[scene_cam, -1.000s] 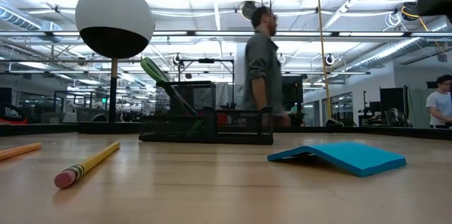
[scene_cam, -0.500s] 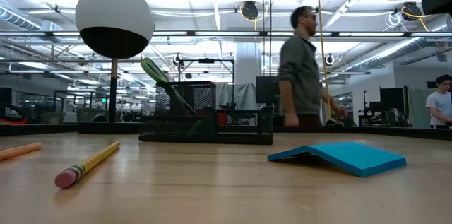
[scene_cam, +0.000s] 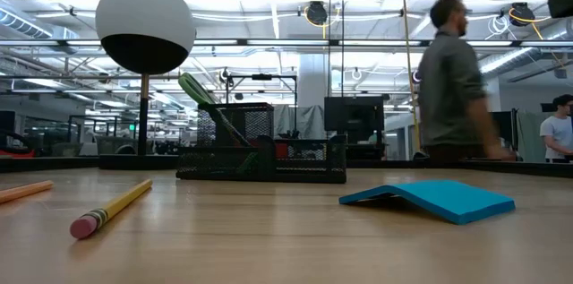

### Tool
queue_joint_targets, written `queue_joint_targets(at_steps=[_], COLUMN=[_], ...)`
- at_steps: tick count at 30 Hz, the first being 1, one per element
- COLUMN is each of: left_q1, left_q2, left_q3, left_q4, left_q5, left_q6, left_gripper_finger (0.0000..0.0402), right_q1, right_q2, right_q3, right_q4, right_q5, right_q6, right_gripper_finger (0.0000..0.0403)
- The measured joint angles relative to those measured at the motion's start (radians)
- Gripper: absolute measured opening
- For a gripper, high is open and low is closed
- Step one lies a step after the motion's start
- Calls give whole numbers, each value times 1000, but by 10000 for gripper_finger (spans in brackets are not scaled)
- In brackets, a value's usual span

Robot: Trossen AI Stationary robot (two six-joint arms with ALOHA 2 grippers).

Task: Pick and place office supplies into organizer
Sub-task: Put the black pen into the black desk organizer

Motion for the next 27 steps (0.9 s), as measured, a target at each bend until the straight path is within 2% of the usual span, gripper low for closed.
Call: queue_joint_targets(at_steps=[4, 7, 10, 16, 20, 27], left_q1=[0, 0, 0, 0, 0, 0], left_q2=[0, 0, 0, 0, 0, 0], left_q3=[0, 0, 0, 0, 0, 0], left_q4=[-2, -3, -6, -8, -9, -10], left_q5=[0, 0, 0, 0, 0, 0], left_q6=[-12, -22, -23, -28, -35, -38], left_gripper_finger=[131, 131, 131, 131, 131, 131], right_q1=[0, 0, 0, 0, 0, 37], right_q2=[-1, -1, -5, -6, -5, -5], right_q3=[-58, -99, -110, -115, -115, -115], right_q4=[101, 153, 190, 178, 187, 165], right_q5=[-2, -44, -17, -13, 62, 58], right_q6=[0, 1, 2, 4, -4, 13], right_gripper_finger=[139, 139, 139, 139, 139, 139])
